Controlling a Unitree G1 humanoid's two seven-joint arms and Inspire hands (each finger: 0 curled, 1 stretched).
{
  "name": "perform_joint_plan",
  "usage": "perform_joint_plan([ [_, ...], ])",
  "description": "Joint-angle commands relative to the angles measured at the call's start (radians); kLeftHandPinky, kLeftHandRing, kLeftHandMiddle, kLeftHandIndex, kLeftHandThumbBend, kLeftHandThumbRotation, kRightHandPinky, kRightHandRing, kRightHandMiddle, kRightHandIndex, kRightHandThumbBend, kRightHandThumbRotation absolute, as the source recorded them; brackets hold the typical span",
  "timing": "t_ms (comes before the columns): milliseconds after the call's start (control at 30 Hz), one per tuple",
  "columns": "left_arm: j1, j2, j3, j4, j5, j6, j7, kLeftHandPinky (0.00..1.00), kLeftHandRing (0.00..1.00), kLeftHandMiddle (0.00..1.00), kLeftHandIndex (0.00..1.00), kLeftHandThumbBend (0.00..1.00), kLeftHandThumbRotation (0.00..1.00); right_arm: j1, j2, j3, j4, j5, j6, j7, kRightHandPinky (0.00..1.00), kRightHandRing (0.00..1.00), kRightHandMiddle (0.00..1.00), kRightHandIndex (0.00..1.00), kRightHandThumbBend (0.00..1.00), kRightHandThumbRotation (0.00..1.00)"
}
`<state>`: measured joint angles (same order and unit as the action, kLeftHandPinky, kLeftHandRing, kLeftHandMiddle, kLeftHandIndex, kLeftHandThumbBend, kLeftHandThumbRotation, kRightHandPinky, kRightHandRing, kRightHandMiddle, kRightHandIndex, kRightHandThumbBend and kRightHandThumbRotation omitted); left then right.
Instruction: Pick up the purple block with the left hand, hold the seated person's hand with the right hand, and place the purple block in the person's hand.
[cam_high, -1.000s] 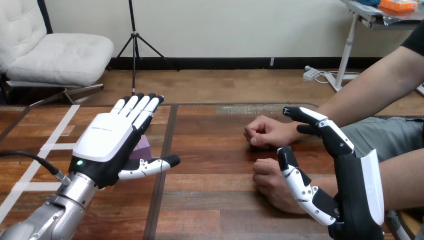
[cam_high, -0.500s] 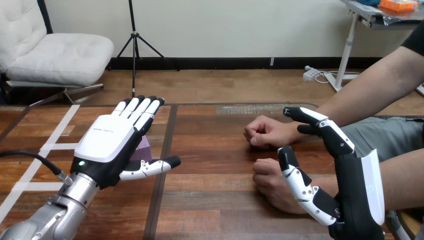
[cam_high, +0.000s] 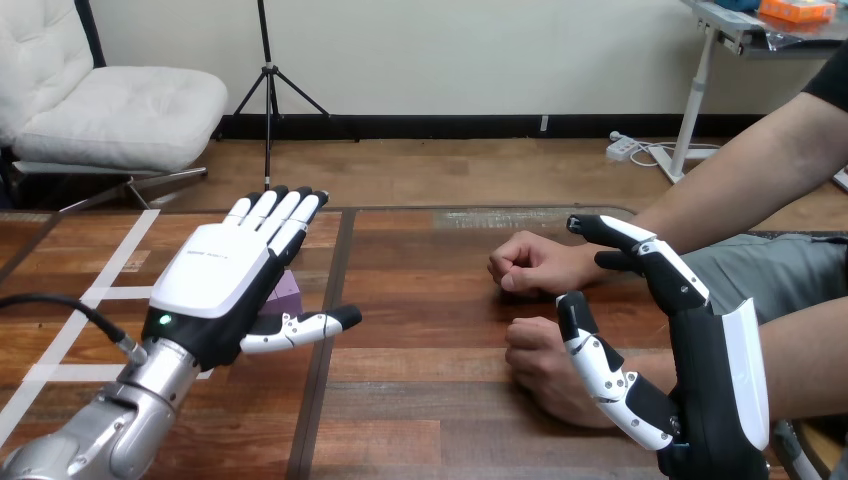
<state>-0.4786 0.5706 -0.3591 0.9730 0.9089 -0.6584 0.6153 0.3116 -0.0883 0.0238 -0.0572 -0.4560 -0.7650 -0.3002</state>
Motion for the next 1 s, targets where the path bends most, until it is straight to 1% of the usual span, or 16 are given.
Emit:
perform_joint_plan([
  [0,-0.088,-0.008,-0.009,0.017,-0.022,0.015,0.024,1.00,1.00,1.00,1.00,0.74,1.00,-0.050,-0.010,-0.009,-0.013,-0.003,-0.004,-0.001,0.71,0.77,0.77,0.73,0.36,0.45],
  [100,-0.096,-0.009,-0.014,0.026,-0.024,0.026,0.015,1.00,1.00,1.00,1.00,0.74,1.00,-0.050,-0.010,-0.010,-0.016,-0.007,0.000,-0.002,0.71,0.77,0.77,0.73,0.35,0.45],
  [400,-0.123,-0.017,-0.031,0.065,-0.024,0.034,0.026,1.00,1.00,1.00,1.00,0.73,1.00,-0.053,-0.010,-0.012,-0.009,-0.010,-0.006,-0.004,0.70,0.77,0.77,0.73,0.35,0.44],
  [700,-0.152,-0.025,-0.054,0.103,-0.012,0.069,0.031,1.00,1.00,1.00,1.00,0.72,1.00,-0.057,-0.014,-0.012,-0.003,-0.006,-0.015,-0.004,0.70,0.77,0.76,0.73,0.35,0.44],
  [967,-0.180,-0.036,-0.073,0.141,-0.012,0.092,0.037,1.00,1.00,1.00,1.00,0.72,1.00,-0.052,-0.013,-0.012,-0.013,-0.003,-0.002,0.002,0.70,0.77,0.76,0.73,0.36,0.43],
])
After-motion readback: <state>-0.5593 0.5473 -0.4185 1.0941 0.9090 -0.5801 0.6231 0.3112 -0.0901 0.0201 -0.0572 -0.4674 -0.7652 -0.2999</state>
